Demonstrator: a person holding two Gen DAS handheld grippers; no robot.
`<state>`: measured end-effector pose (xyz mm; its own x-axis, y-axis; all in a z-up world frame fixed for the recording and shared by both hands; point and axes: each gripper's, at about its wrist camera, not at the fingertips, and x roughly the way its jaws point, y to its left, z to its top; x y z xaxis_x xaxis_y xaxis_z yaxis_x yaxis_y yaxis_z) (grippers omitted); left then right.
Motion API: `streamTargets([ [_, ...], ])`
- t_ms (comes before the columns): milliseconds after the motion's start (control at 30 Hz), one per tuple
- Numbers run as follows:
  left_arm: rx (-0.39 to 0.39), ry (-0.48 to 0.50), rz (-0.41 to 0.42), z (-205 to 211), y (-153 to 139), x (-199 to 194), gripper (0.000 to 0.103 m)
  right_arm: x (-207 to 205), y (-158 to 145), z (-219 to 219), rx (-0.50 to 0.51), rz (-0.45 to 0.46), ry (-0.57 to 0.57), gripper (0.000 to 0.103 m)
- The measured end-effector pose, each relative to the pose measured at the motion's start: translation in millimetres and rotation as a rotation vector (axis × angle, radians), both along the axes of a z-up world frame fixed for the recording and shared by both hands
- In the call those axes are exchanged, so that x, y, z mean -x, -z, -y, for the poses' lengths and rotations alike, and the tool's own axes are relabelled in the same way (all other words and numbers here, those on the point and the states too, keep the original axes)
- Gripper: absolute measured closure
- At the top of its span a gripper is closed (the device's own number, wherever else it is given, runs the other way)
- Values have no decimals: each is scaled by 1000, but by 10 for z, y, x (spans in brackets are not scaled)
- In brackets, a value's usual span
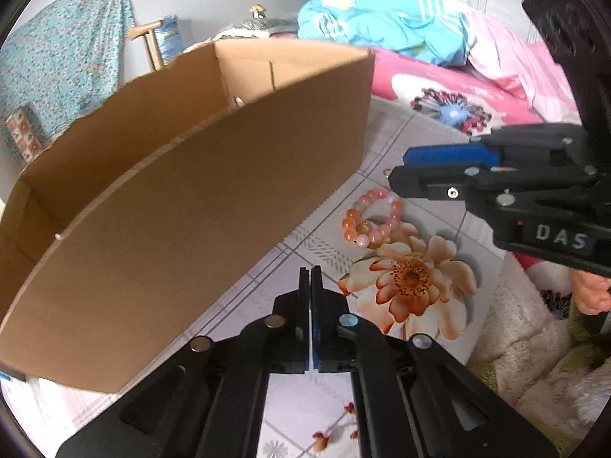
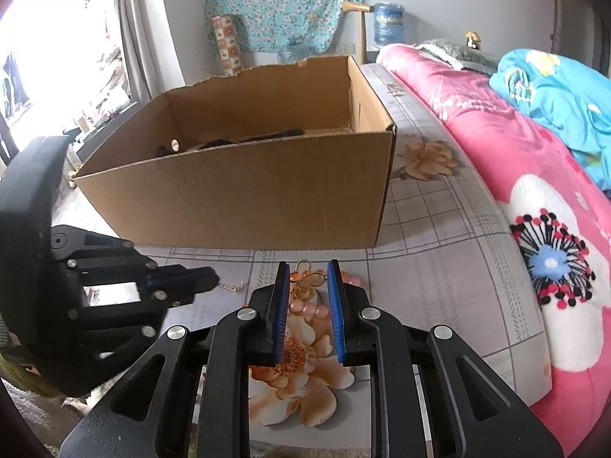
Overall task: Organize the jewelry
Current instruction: 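Lift the pendant with the right gripper and carry it over the box, then open the right gripper to drop the pendant into the box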
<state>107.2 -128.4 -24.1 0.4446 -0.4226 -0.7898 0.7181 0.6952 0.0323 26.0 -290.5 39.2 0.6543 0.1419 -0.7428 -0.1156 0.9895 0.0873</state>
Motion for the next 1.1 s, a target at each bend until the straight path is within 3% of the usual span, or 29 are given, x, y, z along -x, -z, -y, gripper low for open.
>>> streamTargets([
  [167, 60, -26, 5, -163, -239, 42, 103, 24, -128, -22, -6, 33, -14, 85],
  [333, 189, -26, 23, -317, -719, 33, 103, -10, -427, -61, -23, 111, -56, 85],
  [533, 279, -59, 28, -419, -1140, -289, 103, -381, -796, -39, -131, 168, -169, 85],
  [633, 273, -96, -25, -406, -1119, -611, 103, -728, -773, -49, -151, 119, -214, 85],
  [800, 248, -165, -223, -369, -757, -1188, 102, -1205, -552, -129, -137, -25, -273, 85],
  [933, 221, -232, -326, -362, -499, -1450, 102, -1486, -374, -172, -105, -131, -301, 83],
  [1000, 207, -262, -359, -364, -436, -1508, 87, -1519, -363, -157, -106, -132, -298, 83],
  [1100, 228, -272, -325, -402, -467, -1468, 68, -1492, -424, -92, -129, -109, -290, 83],
])
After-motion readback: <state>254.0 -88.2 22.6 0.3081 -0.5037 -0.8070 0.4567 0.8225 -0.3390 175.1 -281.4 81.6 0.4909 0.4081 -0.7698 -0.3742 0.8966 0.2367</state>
